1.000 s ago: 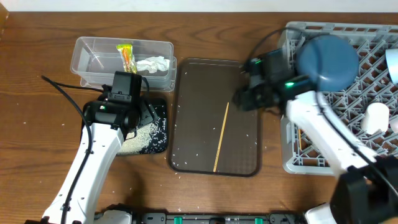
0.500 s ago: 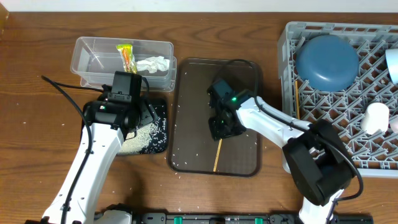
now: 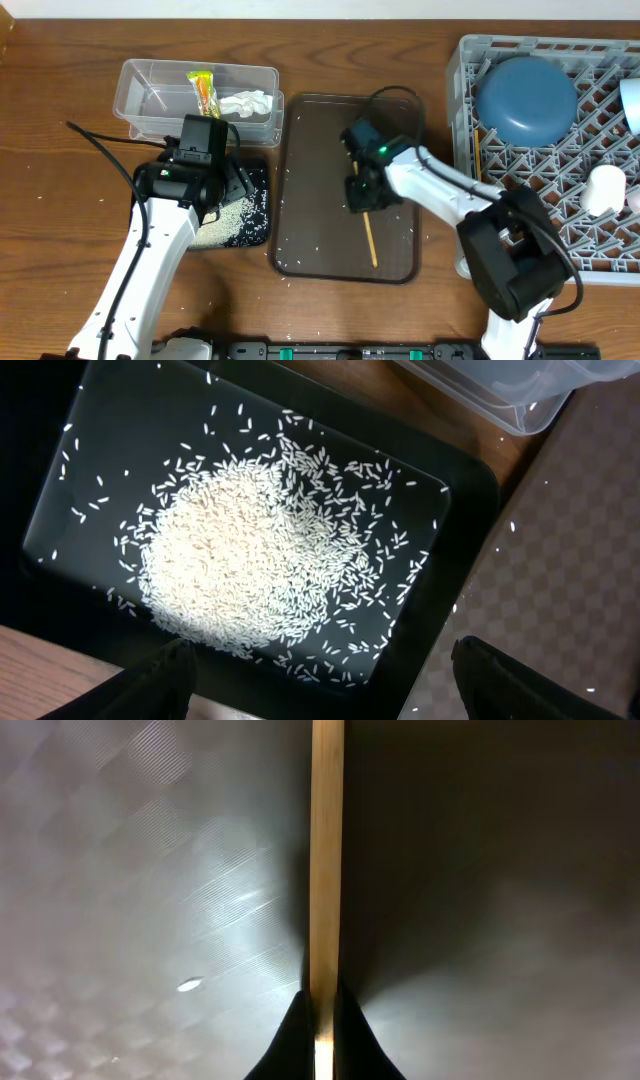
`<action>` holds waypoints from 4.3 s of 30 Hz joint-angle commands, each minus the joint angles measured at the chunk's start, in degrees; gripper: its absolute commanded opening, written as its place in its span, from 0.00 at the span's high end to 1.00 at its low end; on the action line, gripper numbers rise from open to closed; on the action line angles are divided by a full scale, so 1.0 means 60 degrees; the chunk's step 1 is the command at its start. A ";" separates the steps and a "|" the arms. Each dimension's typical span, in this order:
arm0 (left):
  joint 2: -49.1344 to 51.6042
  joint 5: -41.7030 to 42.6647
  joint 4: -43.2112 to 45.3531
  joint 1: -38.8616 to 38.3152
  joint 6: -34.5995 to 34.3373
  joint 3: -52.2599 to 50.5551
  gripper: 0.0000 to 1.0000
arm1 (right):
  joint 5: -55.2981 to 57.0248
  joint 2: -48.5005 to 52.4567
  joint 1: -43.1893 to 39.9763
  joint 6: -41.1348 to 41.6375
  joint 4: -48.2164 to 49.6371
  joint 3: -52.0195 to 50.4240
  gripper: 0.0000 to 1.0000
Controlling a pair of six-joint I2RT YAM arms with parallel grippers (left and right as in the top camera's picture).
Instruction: Sort waste into correct bins and load items into the dishwasher rack
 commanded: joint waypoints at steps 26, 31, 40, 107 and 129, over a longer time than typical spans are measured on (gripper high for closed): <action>0.0047 -0.0004 -0.0022 0.0058 -0.0051 0.0069 0.15 | 0.1421 -0.2524 -0.5490 -0.3639 -0.1818 0.1038 0.99; 0.0047 -0.0004 -0.0022 0.0058 -0.0047 0.0069 0.15 | 0.1421 -0.2080 -0.5468 -0.3628 -0.1759 0.1038 0.90; 0.0029 0.0106 0.0109 0.0058 0.0084 0.0073 0.11 | 0.1384 -0.2670 -0.5603 -0.3024 -0.1472 0.1060 0.55; -0.6703 0.0841 0.1945 -0.0973 0.2892 -0.3523 0.02 | 0.0240 -1.1406 -0.7289 -0.3661 -0.0189 -0.6626 0.01; -0.6703 0.0841 0.1945 -0.0973 0.2892 -0.3523 0.02 | 0.0415 -1.6877 -0.5056 -0.4444 0.1934 -0.8761 0.01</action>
